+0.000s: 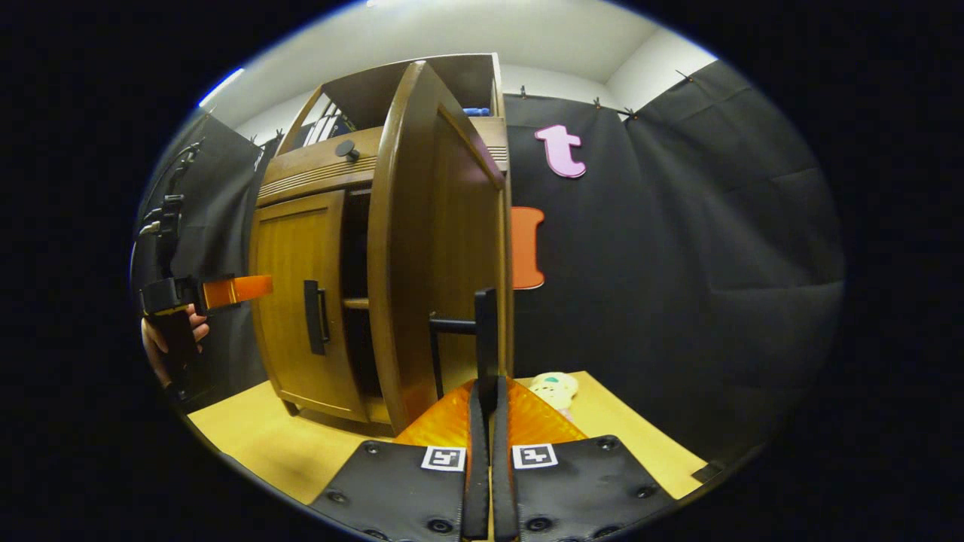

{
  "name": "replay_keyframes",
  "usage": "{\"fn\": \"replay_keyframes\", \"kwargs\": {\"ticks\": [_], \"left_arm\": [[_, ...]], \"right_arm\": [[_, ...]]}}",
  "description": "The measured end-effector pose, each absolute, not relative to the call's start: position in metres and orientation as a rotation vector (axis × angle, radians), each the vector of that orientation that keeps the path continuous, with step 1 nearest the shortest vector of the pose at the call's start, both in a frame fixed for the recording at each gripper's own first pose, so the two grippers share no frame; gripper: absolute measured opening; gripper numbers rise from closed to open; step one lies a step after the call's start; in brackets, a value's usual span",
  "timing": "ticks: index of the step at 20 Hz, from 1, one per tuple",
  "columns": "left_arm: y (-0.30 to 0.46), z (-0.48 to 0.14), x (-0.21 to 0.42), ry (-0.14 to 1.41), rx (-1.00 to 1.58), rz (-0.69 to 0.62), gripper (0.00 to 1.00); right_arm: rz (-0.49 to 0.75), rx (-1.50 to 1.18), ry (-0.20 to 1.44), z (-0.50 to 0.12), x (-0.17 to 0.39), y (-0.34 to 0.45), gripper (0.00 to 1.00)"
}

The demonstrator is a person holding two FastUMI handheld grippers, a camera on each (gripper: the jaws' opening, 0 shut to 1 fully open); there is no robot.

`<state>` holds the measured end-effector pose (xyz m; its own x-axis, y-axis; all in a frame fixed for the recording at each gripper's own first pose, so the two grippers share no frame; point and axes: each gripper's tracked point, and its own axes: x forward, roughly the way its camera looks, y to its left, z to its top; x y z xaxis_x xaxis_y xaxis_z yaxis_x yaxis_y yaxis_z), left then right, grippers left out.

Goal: Open the right door of the double-door shoe cabinet with the right hand, and open the left door with the left hand.

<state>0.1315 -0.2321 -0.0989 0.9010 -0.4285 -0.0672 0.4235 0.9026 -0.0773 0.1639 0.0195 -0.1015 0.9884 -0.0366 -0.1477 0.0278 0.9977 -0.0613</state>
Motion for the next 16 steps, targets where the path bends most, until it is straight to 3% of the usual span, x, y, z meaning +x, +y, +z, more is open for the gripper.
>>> {"fn": "replay_keyframes", "kwargs": {"ticks": [1,2,16], "left_arm": [[-0.234,-0.097,0.138,0.07,-0.054,-0.436,0.94],[-0.237,-0.098,0.146,0.063,-0.05,-0.435,0.91],[-0.279,-0.155,0.19,0.13,0.01,-0.381,0.92]], "right_arm": [[-0.049,-0.061,0.145,-0.101,0.161,0.012,0.09],[-0.05,-0.066,0.147,-0.101,0.161,0.008,0.07],[0.12,-0.067,0.213,-0.1,0.174,0.015,0.07]]}}
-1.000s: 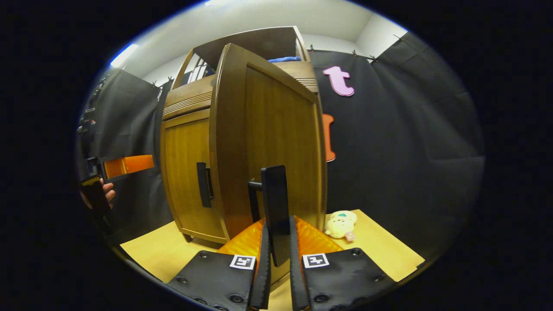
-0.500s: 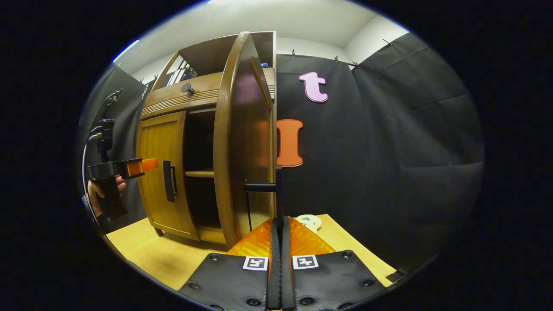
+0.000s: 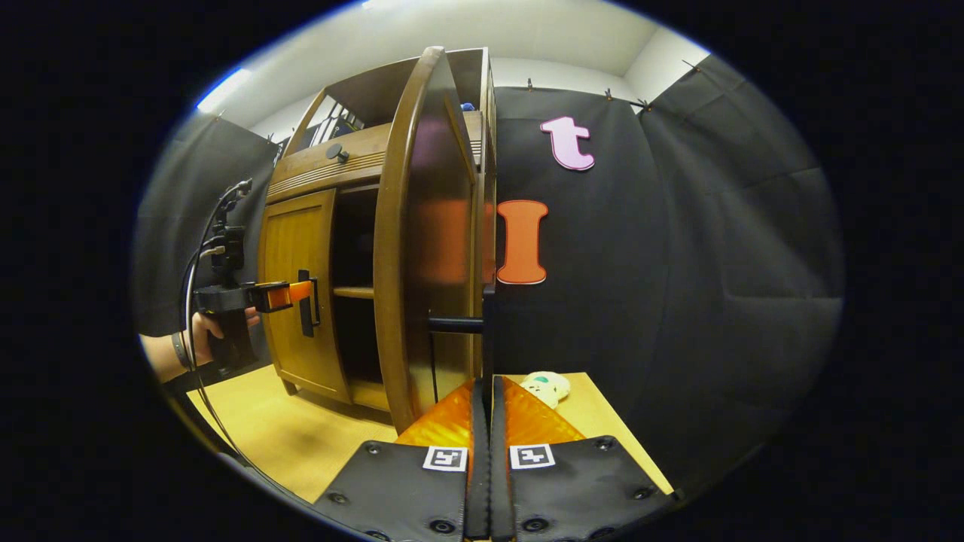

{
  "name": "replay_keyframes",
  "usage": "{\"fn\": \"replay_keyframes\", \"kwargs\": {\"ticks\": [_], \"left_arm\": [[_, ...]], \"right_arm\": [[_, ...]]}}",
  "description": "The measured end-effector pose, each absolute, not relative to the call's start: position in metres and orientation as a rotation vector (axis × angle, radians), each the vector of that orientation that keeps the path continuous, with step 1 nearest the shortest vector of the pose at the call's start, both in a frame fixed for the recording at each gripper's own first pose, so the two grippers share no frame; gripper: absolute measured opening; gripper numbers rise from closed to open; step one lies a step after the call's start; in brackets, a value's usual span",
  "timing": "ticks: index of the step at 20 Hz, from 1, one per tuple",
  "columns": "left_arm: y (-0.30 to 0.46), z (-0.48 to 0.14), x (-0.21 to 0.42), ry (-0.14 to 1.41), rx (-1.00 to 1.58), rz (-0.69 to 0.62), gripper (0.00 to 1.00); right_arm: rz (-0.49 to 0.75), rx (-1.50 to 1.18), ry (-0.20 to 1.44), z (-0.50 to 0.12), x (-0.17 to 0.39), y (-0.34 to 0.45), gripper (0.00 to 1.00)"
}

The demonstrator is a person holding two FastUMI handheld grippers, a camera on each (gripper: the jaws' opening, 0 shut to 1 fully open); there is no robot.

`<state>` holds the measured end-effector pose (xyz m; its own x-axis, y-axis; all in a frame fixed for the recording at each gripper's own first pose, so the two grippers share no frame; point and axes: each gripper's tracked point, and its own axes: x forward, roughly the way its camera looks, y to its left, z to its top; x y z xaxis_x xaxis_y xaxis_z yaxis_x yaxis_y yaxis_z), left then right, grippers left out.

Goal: Open the right door of the double-door shoe cabinet with the right hand, and open the left door with the left hand.

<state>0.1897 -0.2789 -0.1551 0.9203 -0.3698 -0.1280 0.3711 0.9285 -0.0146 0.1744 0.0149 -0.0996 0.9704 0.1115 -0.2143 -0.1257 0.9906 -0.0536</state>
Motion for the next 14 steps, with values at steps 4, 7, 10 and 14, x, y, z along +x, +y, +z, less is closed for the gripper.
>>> {"fn": "replay_keyframes", "kwargs": {"ticks": [4,7,10,14], "left_arm": [[-0.281,-0.168,0.19,0.135,0.036,-0.332,0.92],[-0.282,-0.169,0.195,0.132,0.053,-0.294,0.92],[-0.285,-0.174,0.193,0.141,0.028,-0.281,0.92],[-0.283,-0.18,0.193,0.153,0.012,-0.247,0.92]], "right_arm": [[0.173,-0.04,0.208,-0.095,0.181,0.007,0.08],[0.2,-0.002,0.215,-0.099,0.181,0.004,0.14],[0.22,-0.026,0.214,-0.093,0.182,-0.004,0.02],[0.22,0.06,0.221,-0.099,0.181,-0.003,0.3]]}}
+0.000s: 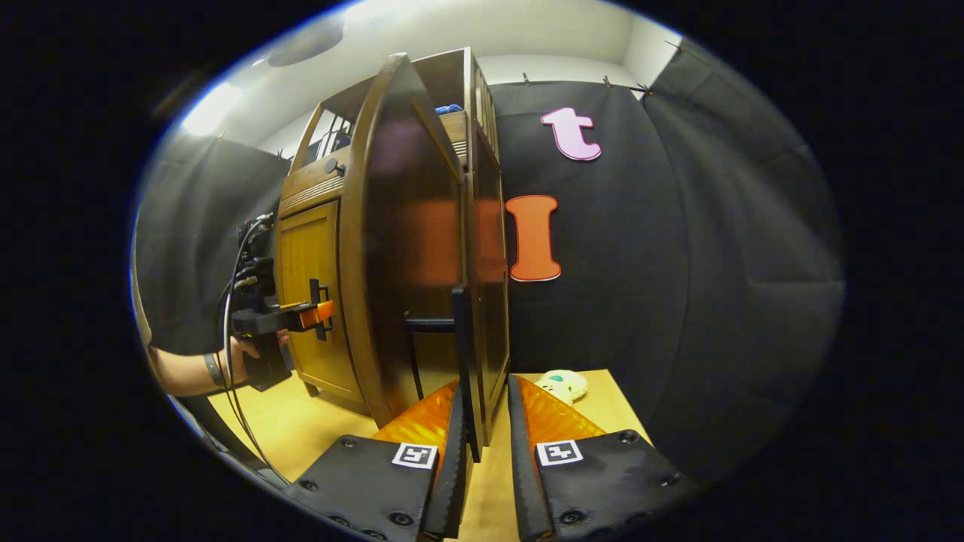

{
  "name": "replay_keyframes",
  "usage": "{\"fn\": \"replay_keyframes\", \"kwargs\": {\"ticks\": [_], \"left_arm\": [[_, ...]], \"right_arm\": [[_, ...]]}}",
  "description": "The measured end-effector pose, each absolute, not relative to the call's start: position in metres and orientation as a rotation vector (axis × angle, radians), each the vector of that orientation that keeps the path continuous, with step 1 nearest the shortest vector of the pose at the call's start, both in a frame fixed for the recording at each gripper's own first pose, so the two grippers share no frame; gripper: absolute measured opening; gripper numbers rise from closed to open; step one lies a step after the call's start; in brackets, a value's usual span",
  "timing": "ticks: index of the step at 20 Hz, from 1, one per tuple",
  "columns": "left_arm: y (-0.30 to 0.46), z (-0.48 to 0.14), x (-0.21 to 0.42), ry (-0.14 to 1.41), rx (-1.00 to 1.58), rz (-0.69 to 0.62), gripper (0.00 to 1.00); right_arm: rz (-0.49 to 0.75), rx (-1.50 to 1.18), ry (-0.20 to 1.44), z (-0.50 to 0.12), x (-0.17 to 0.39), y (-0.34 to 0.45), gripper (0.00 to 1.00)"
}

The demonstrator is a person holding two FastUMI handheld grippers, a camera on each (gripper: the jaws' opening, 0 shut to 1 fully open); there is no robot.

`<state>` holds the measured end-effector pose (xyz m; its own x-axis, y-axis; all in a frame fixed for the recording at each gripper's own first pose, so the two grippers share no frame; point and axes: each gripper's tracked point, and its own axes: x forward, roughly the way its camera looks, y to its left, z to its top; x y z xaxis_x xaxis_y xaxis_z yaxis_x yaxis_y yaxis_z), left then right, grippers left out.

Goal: Open the right door of the double-door shoe cabinet with the right hand, and open the left door with the left hand.

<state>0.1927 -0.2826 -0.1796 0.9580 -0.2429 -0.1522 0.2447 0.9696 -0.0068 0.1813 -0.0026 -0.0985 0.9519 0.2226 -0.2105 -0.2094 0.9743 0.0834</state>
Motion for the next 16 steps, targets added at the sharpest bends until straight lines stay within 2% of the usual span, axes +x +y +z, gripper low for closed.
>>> {"fn": "replay_keyframes", "kwargs": {"ticks": [1,2,6,8,9,10,13,15,16], "left_arm": [[-0.284,-0.18,0.194,0.151,0.013,-0.249,0.92],[-0.281,-0.179,0.196,0.143,0.017,-0.233,0.92],[-0.279,-0.174,0.201,0.127,-0.002,-0.247,0.91],[-0.28,-0.174,0.204,0.126,0.0,-0.261,0.91],[-0.279,-0.174,0.205,0.126,-0.001,-0.262,0.91],[-0.278,-0.174,0.208,0.123,0.0,-0.262,0.91],[-0.273,-0.18,0.213,0.144,0.03,-0.251,0.91],[-0.28,-0.183,0.208,0.156,-0.004,-0.3,0.94],[-0.286,-0.183,0.208,0.163,-0.032,-0.329,0.79]], "right_arm": [[0.209,0.064,0.234,-0.102,0.179,-0.006,0.35],[0.179,0.049,0.251,-0.105,0.175,-0.012,0.35],[0.071,0.035,0.253,-0.095,0.141,-0.024,0.67],[-0.022,-0.003,0.254,-0.087,0.122,-0.032,0.82],[-0.069,-0.02,0.239,-0.079,0.112,-0.036,0.84],[-0.099,-0.022,0.221,-0.068,0.102,-0.034,0.97],[-0.159,0.039,0.16,-0.042,0.075,-0.01,0.97],[-0.178,0.09,0.118,-0.029,0.067,0.011,0.97],[-0.178,0.105,0.106,-0.025,0.066,0.021,0.97]]}}
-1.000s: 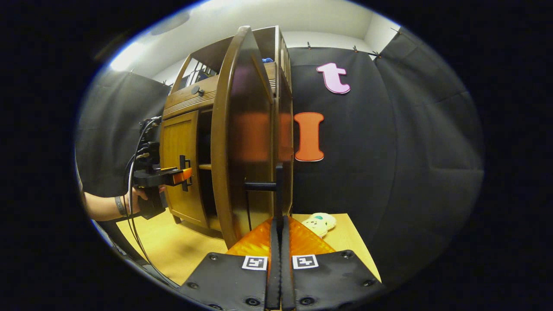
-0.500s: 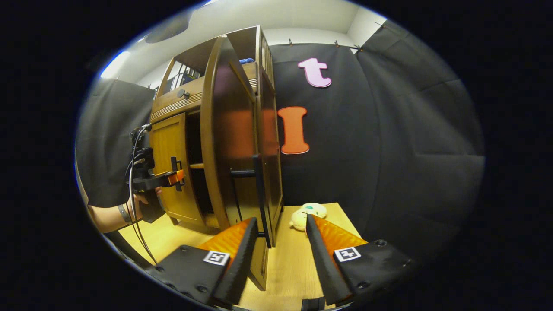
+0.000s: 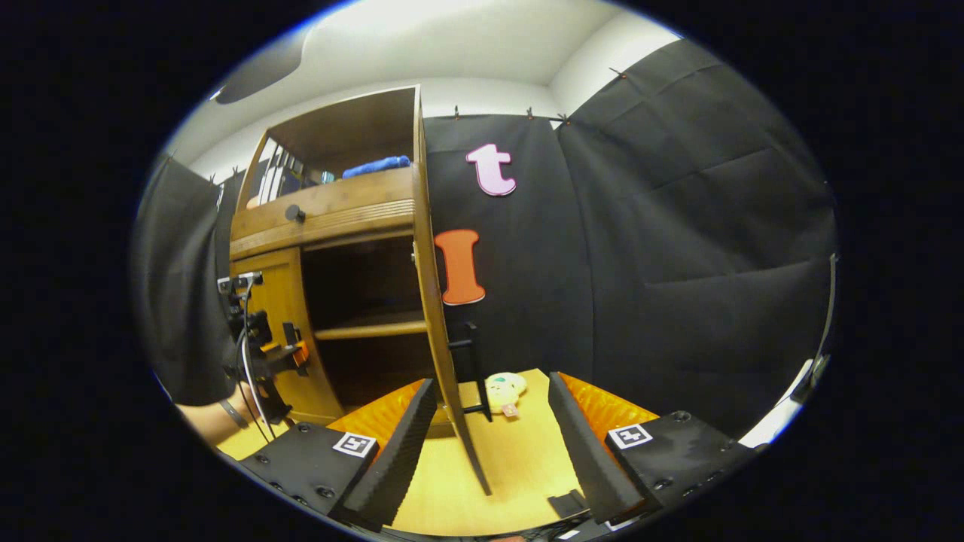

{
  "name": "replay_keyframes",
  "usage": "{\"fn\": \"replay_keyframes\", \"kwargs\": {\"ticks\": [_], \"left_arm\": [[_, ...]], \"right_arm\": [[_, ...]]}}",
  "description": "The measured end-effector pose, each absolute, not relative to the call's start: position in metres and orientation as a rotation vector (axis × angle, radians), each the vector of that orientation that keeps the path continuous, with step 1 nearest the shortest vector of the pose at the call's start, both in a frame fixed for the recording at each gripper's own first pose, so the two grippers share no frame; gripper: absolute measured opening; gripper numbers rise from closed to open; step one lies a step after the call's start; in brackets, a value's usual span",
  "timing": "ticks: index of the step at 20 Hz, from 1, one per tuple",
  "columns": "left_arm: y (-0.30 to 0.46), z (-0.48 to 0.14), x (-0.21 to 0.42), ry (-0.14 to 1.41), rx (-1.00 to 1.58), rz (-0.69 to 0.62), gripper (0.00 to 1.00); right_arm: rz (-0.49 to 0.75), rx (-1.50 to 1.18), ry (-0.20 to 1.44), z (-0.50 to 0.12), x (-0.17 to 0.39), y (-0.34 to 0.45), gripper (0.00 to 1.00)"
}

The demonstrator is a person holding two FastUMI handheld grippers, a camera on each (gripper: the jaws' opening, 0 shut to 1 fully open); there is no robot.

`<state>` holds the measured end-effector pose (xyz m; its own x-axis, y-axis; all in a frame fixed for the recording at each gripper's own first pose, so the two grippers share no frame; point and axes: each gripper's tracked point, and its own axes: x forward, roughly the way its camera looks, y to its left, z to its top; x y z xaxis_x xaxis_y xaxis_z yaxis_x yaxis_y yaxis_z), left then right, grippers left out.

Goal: Open the right door of the double-door shoe cabinet with the right hand, and open the left door with the left hand.

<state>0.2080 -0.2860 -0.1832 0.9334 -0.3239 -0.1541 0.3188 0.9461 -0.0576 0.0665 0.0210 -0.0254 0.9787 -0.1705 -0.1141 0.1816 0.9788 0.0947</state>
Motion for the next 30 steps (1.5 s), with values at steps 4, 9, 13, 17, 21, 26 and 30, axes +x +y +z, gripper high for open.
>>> {"fn": "replay_keyframes", "kwargs": {"ticks": [4,9,13,17,21,26,30], "left_arm": [[-0.296,-0.187,0.204,0.194,-0.028,-0.403,0.34],[-0.276,-0.176,0.166,0.227,-0.046,-0.479,0.3],[-0.235,-0.158,0.125,0.249,-0.047,-0.539,0.3],[-0.182,-0.145,0.098,0.237,-0.025,-0.495,0.29],[-0.131,-0.135,0.084,0.214,-0.033,-0.387,0.29],[-0.07,-0.126,0.085,0.193,-0.024,-0.258,0.24],[-0.039,-0.121,0.095,0.196,-0.039,-0.271,0.1]], "right_arm": [[-0.146,0.093,0.094,-0.024,0.059,0.055,0.97],[-0.082,0.055,0.101,-0.027,0.075,0.089,0.97],[-0.005,0.068,0.103,-0.03,0.085,0.116,1.0],[0.02,0.07,0.105,-0.033,0.094,0.122,1.0],[0.017,0.07,0.102,-0.037,0.102,0.119,1.0],[-0.02,0.038,0.102,-0.039,0.107,0.106,0.97],[-0.023,0.035,0.106,-0.04,0.114,0.11,1.0]]}}
